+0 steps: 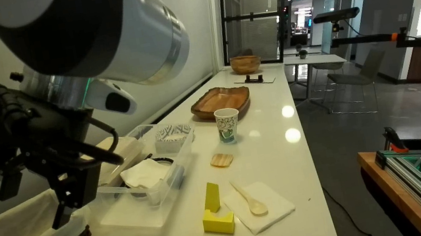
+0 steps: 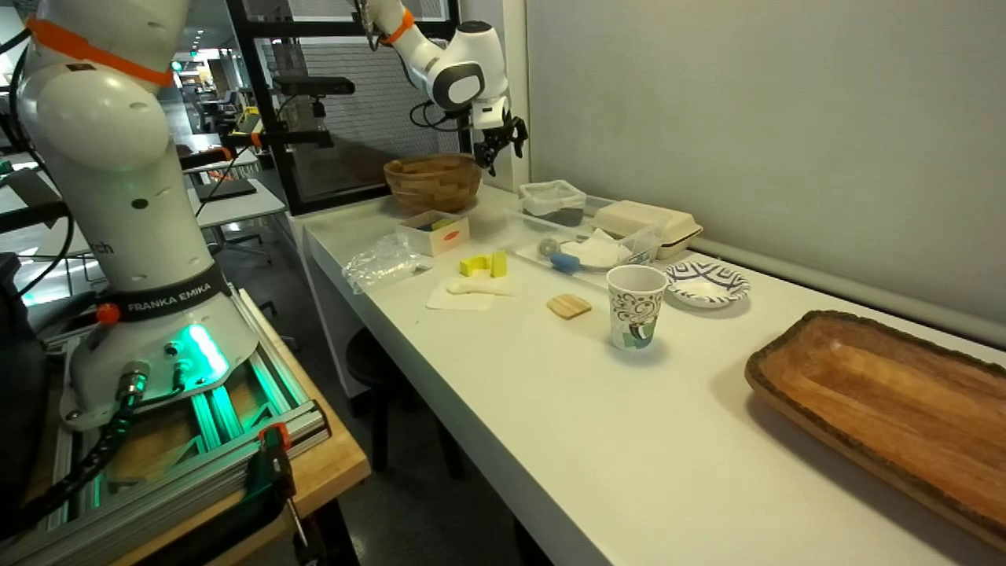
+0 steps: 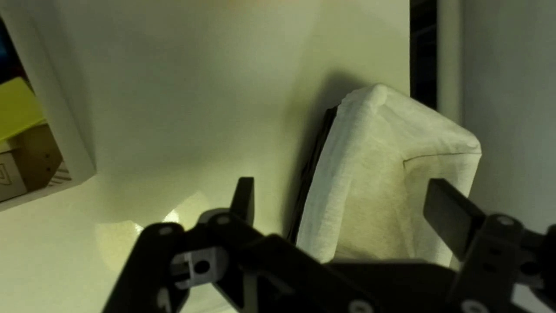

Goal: Move the basket to the right then move the clear container to the left.

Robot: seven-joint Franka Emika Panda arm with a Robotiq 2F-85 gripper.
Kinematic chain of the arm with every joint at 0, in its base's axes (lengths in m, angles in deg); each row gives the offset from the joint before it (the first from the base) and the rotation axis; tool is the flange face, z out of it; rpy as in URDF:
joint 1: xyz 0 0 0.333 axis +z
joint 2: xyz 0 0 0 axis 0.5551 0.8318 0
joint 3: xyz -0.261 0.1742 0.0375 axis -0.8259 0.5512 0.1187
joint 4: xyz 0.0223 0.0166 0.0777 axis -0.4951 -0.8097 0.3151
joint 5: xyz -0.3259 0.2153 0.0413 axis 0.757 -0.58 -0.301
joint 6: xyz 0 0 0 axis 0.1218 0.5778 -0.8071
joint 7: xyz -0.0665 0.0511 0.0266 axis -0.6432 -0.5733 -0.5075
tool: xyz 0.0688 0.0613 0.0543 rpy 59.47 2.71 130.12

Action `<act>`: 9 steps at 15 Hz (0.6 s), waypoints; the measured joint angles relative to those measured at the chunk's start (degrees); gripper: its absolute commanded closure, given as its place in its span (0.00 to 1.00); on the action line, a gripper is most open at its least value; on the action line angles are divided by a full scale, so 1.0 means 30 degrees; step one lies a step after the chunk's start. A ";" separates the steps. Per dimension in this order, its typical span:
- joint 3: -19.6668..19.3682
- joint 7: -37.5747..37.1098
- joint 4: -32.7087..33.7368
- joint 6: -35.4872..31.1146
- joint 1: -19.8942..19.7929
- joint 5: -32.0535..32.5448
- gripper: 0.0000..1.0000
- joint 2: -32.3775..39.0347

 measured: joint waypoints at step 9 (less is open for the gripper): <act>-0.0478 -0.1328 0.3320 -0.0685 -0.0125 -0.0148 0.26 0.3645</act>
